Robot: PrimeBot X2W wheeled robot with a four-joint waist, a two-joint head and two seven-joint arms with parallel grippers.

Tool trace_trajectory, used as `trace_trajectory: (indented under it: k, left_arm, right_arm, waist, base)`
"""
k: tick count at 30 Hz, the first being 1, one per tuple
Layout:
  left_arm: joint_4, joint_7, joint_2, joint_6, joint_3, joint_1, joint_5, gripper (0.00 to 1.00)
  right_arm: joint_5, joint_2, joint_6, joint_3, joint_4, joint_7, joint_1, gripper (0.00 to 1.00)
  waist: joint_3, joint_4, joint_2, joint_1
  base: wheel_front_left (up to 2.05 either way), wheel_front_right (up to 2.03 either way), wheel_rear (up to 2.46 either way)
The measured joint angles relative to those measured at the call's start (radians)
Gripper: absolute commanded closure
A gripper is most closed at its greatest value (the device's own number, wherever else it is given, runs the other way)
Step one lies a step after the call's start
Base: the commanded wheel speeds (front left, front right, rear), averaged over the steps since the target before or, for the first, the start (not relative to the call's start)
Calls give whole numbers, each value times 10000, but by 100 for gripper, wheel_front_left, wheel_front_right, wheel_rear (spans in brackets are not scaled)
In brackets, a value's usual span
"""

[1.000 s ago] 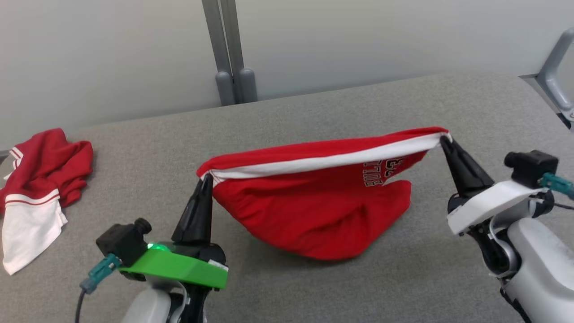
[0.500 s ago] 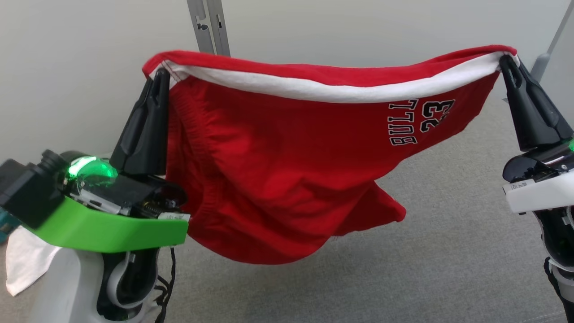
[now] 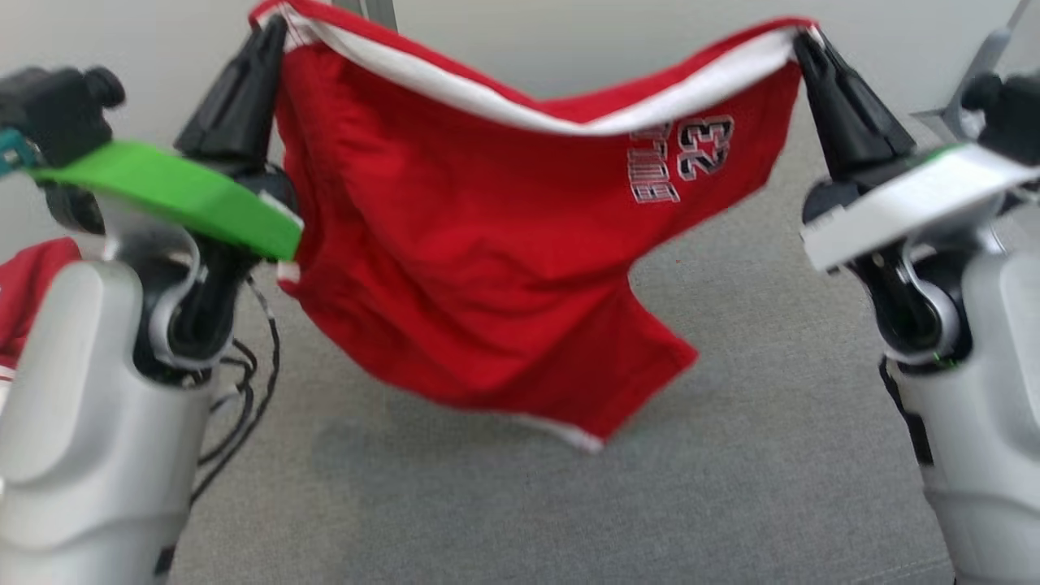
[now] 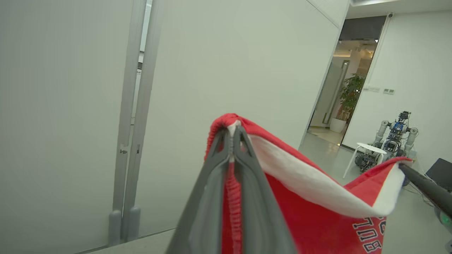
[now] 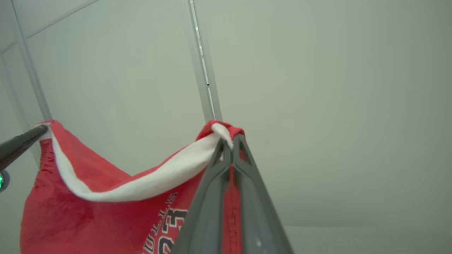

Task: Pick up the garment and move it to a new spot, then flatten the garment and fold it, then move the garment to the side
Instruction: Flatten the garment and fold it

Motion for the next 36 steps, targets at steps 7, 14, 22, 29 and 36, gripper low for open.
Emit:
trace_trajectory:
  k: [7, 14, 22, 29, 36]
  left_arm:
    - [3359, -959, -228, 299, 719, -3660, 334, 100]
    - [6013, -2612, -313, 161, 761, -5022, 1001, 100]
    - [8176, -3651, -803, -696, 673, -4006, 639, 100]
    - [7217, -3967, -1133, -899, 456, -2643, -351, 100]
    - [4589, -4027, -840, -907, 107, 159, -1312, 100]
  right_arm:
    - [-899, 1183, 2, 144, 4048, -2483, -4289, 100]
    - [-533, 1574, 4, 1131, 6709, -4023, -5632, 100]
    - [675, 1609, 4, 2424, 7515, -4243, -4283, 100]
    - [675, 1517, 4, 1649, 5969, -4266, -2422, 100]
    - [976, 993, 4, 1344, 4309, -4266, -349, 100]
  waist:
    - [1175, -260, 0, 0]
    - [2493, -547, 0, 1]
    - [4014, -632, 0, 2]
    - [4237, -431, 0, 1]
    - [3468, -229, 0, 0]
  base:
    - [0, 0, 0]
    - [0, 0, 0]
    - [0, 0, 0]
    - [0, 0, 0]
    - [0, 0, 0]
